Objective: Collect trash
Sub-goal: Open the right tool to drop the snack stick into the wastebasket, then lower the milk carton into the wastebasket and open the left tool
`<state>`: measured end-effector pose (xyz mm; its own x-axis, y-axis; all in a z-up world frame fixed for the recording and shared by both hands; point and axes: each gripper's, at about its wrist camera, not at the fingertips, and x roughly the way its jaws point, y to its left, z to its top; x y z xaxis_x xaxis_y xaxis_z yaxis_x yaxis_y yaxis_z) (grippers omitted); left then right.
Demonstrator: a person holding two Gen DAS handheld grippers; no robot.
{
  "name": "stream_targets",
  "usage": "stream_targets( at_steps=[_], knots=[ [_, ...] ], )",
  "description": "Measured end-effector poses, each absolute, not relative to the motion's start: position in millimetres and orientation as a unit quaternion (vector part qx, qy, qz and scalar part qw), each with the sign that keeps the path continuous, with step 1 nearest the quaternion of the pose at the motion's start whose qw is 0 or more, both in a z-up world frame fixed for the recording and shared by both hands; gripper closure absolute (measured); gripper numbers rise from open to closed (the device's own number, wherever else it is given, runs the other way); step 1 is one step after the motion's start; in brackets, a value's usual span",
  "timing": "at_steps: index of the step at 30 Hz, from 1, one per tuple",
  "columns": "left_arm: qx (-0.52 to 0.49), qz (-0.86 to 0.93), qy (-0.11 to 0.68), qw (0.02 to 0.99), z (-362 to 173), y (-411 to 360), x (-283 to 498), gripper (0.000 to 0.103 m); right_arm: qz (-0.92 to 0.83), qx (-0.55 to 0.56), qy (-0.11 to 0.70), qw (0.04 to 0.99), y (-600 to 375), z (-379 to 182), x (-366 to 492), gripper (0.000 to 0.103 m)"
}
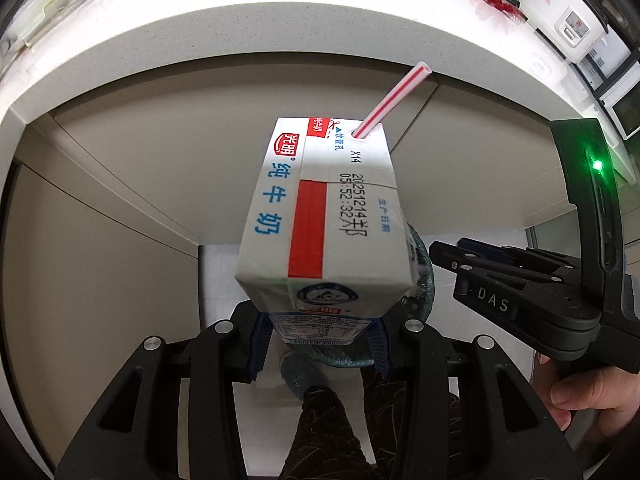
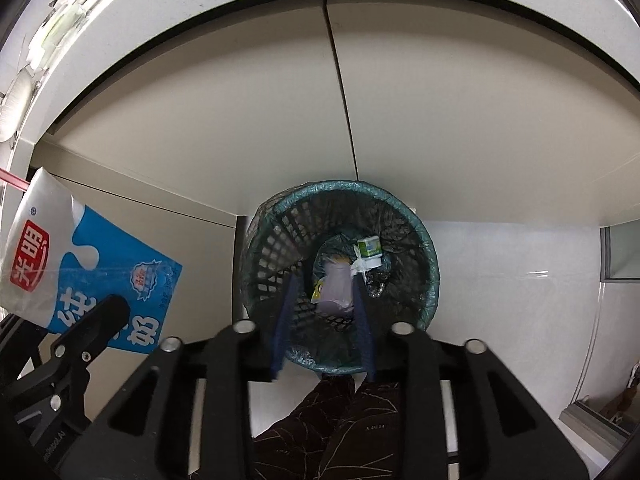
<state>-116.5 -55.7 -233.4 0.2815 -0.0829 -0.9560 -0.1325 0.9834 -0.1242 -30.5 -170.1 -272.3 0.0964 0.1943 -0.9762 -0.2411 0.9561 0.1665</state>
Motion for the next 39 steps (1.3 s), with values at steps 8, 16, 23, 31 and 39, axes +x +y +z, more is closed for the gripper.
stream_targets(
  at_steps=[8, 16, 23, 31, 39],
  knots=[
    [-0.086, 0.012, 0.607, 0.790, -239.5, -59.0, -109.0, 0.063, 0.138, -0.005, 0.652, 0.745, -187.4, -265.8, -25.8, 0.043],
    [-0.072, 0.006, 0.624, 0.778, -256.8, -73.2, -95.4, 0.063, 0.100, -0.042, 0.616, 0.781, -207.5, -251.9, -27.3, 0.036],
    [-0.072, -0.005, 0.637, 0.768, -274.3, -85.7, -84.7, 0.063, 0.097, -0.039, 0.595, 0.797, -229.2, -241.2, -31.1, 0.036],
    [-0.066, -0.014, 0.646, 0.760, -288.6, -92.2, -84.5, 0.062, 0.108, -0.011, 0.595, 0.797, -251.6, -234.0, -36.0, 0.015],
    [-0.062, -0.029, 0.647, 0.760, -295.8, -103.4, -77.9, 0.062, 0.110, -0.003, 0.593, 0.798, -258.0, -229.3, -36.8, 0.008]
  ],
)
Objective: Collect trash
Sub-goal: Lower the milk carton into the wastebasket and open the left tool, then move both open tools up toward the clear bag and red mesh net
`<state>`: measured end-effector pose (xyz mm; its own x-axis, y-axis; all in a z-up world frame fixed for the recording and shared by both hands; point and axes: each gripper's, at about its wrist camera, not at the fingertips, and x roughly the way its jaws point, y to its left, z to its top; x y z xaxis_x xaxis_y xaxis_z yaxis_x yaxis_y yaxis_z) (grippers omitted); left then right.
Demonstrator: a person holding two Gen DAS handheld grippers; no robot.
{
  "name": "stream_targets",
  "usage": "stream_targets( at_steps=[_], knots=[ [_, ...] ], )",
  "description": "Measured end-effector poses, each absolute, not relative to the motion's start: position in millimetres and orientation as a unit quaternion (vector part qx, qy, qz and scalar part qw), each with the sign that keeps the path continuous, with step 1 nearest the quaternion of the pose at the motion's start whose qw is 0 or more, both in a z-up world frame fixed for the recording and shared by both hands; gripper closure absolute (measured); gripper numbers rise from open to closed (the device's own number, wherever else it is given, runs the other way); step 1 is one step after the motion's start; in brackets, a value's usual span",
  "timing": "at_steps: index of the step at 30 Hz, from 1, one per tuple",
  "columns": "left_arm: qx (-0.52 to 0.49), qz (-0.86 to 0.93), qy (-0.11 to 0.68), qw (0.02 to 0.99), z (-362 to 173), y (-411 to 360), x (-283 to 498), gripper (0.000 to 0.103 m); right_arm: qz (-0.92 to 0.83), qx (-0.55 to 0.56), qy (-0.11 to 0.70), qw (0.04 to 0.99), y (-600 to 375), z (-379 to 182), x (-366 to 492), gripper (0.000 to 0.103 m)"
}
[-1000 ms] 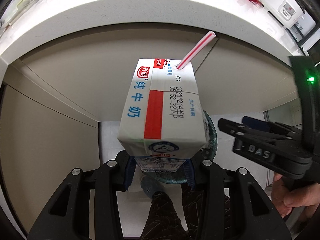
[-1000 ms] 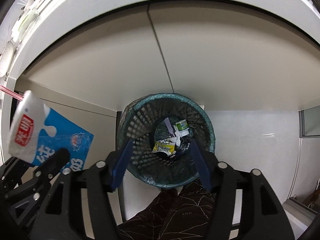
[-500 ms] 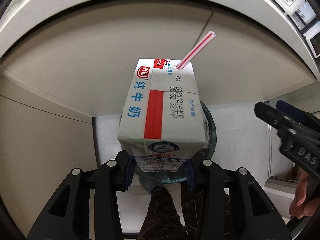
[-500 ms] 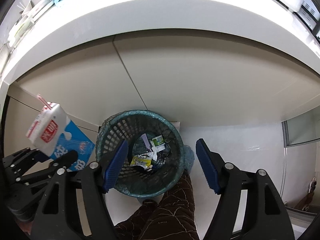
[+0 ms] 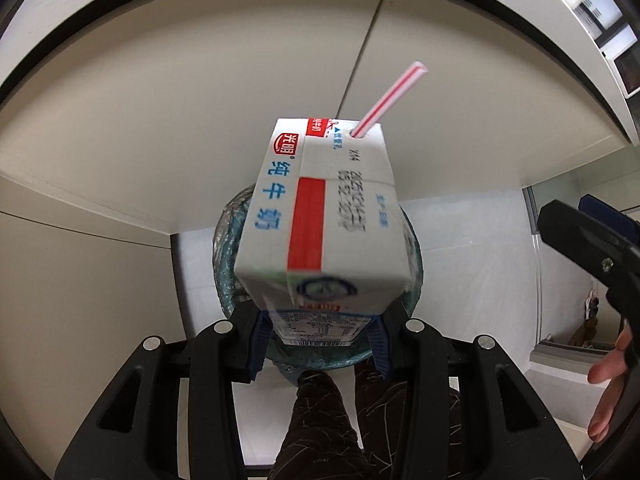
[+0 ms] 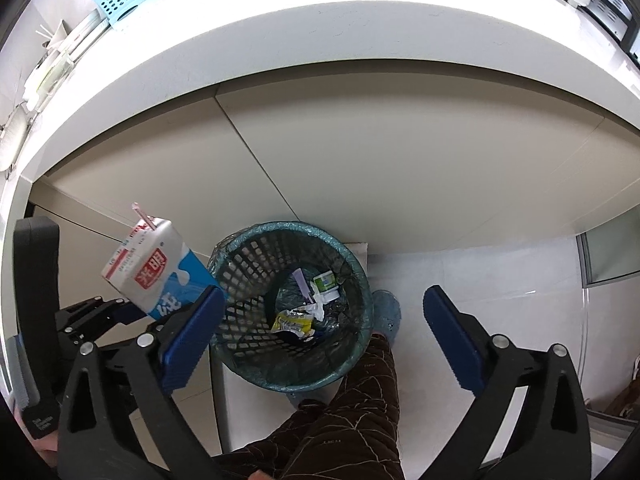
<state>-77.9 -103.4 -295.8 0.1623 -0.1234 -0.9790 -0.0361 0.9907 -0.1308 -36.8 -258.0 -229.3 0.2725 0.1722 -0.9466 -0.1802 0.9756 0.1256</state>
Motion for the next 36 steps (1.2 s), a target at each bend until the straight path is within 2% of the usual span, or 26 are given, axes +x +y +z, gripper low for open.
stream_targets(
  at_steps=[11, 23, 29, 36],
  knots=[
    [-0.052, -0.052, 0.639, 0.766, -287.8, -103.6, -93.8, 0.060, 0.105, 0.008, 0.594, 0.798, -262.8, -235.9, -37.3, 0.008],
    [-0.058, -0.046, 0.607, 0.791, -267.1, -96.9, -96.5, 0.022, 0.106, 0.014, 0.590, 0.800, -262.0, -231.2, -33.5, 0.008],
    [-0.054, -0.035, 0.569, 0.819, -242.0, -88.2, -100.0, 0.011, 0.105, 0.010, 0.579, 0.809, -261.8, -220.8, -30.0, 0.008],
    [-0.068, -0.033, 0.534, 0.842, -203.5, -75.5, -97.7, 0.006, 0.102, 0.001, 0.548, 0.830, -260.0, -192.6, -22.5, 0.008]
  ],
)
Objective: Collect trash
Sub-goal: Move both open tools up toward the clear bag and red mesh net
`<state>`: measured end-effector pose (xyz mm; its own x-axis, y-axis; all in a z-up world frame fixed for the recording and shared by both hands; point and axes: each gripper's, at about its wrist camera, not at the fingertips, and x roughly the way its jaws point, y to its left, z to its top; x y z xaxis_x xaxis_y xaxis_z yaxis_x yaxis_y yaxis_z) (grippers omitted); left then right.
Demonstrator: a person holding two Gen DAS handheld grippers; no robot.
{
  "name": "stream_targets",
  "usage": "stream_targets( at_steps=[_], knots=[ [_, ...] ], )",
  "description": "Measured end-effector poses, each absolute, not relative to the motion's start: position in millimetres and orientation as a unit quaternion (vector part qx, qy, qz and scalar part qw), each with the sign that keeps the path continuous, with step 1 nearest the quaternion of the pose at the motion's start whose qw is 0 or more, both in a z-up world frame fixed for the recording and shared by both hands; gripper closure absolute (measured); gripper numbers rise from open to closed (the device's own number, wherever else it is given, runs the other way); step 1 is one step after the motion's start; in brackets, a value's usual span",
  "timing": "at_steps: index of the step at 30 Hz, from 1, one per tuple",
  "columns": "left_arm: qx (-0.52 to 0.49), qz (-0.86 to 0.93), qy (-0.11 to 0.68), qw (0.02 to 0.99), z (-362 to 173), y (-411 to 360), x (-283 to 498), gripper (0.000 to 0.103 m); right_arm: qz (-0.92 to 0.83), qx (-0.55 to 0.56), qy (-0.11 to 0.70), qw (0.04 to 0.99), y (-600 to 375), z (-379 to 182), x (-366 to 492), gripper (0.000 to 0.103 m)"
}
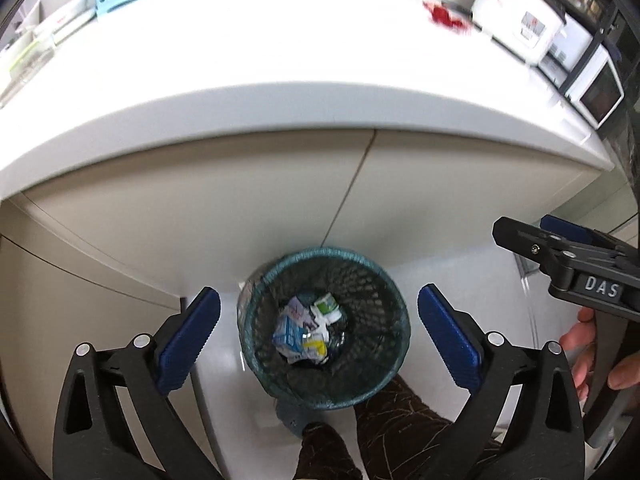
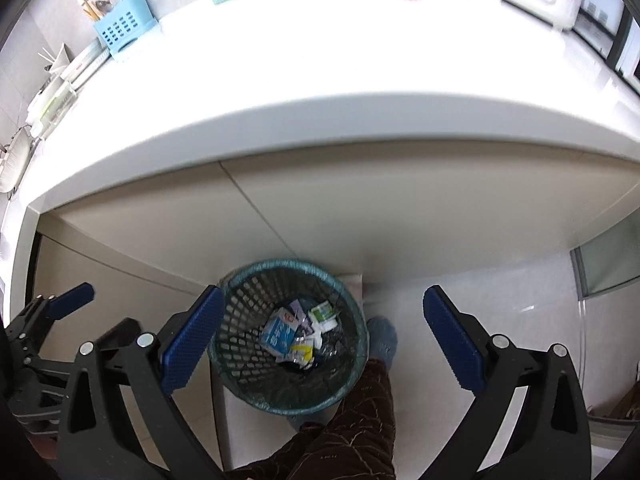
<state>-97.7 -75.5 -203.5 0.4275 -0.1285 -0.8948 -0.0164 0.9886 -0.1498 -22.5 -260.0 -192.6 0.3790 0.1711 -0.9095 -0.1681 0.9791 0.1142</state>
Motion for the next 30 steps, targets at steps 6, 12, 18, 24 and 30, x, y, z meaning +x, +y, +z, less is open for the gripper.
stream_targets(
  at_steps=[6, 12, 18, 24, 30],
  knots=[
    [-0.083, -0.027, 0.508, 0.857, -166.9, -64.1, -87.2, 0.006, 0.101, -0.008, 0.504, 0.858, -257.4, -155.1, -9.6, 0.008],
    [-0.081, -0.019, 0.477, 0.875, -128.2, -59.1, -68.2, 0.006, 0.097, 0.007, 0.475, 0.875, -260.5, -121.3, 18.9, 0.008],
    [-0.082, 0.001, 0.461, 0.883, -104.8, -48.5, -42.5, 0.006, 0.085, 0.011, 0.461, 0.883, -265.3, -100.1, 55.5, 0.008],
    [-0.092, 0.027, 0.462, 0.882, -93.4, -32.3, -7.4, 0.006, 0.072, 0.014, 0.459, 0.886, -270.7, -93.6, 92.8, 0.008],
    [-0.093, 0.049, 0.465, 0.879, -90.7, -20.3, 35.6, 0.006, 0.078, 0.005, 0.463, 0.883, -270.8, -93.9, 137.5, 0.008]
  ],
)
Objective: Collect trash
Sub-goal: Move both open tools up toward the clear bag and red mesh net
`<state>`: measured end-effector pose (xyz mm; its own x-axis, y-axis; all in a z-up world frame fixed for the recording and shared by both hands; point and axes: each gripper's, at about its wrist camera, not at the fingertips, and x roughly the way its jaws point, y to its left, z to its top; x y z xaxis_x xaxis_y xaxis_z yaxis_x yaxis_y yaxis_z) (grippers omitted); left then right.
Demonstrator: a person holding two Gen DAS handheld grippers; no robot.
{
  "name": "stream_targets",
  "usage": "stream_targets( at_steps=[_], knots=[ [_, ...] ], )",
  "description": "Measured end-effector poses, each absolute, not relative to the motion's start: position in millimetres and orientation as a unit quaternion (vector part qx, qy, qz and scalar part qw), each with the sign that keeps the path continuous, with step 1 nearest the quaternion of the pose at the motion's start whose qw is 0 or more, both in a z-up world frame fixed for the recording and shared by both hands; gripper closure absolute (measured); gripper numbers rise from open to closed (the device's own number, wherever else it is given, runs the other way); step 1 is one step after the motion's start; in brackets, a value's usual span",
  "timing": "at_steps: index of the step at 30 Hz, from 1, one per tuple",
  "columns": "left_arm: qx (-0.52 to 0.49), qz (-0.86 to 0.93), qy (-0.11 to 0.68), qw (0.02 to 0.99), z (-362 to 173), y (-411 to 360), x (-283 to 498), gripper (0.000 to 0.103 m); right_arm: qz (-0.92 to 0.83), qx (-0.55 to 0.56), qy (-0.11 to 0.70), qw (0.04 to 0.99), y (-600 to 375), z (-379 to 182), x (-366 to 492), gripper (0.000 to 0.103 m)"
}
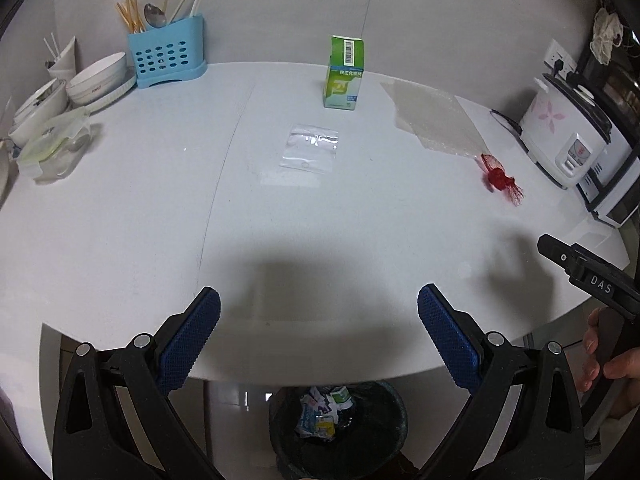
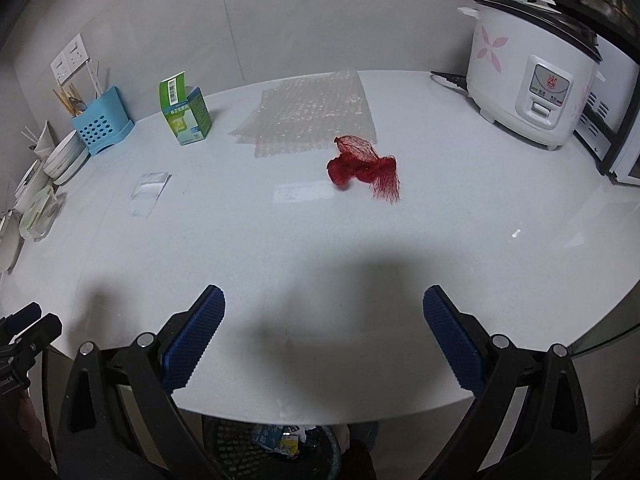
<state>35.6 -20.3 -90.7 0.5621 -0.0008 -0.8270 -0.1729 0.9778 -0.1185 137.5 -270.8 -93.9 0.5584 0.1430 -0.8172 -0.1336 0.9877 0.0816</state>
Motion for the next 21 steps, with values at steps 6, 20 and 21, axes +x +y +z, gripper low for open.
stream_targets(
  at_steps=[6, 20, 21],
  knots=[
    [-0.092, 0.069, 0.473, 0.873, -99.1, -11.4, 84.6, 0.006, 0.081, 0.003, 0.473, 0.877, -274.5, -103.9, 177.4, 0.008],
    [-0.085, 0.086, 0.496, 0.860, -126.9, 2.9, 194.6, 0.006, 0.081, 0.007, 0.509, 0.857, -286.6, -123.5, 263.2, 0.008],
    [-0.088, 0.084, 0.498, 0.859, -128.7, 3.9, 200.5, 0.006, 0.081, 0.008, 0.511, 0.856, -286.6, -124.8, 267.6, 0.008]
  ],
)
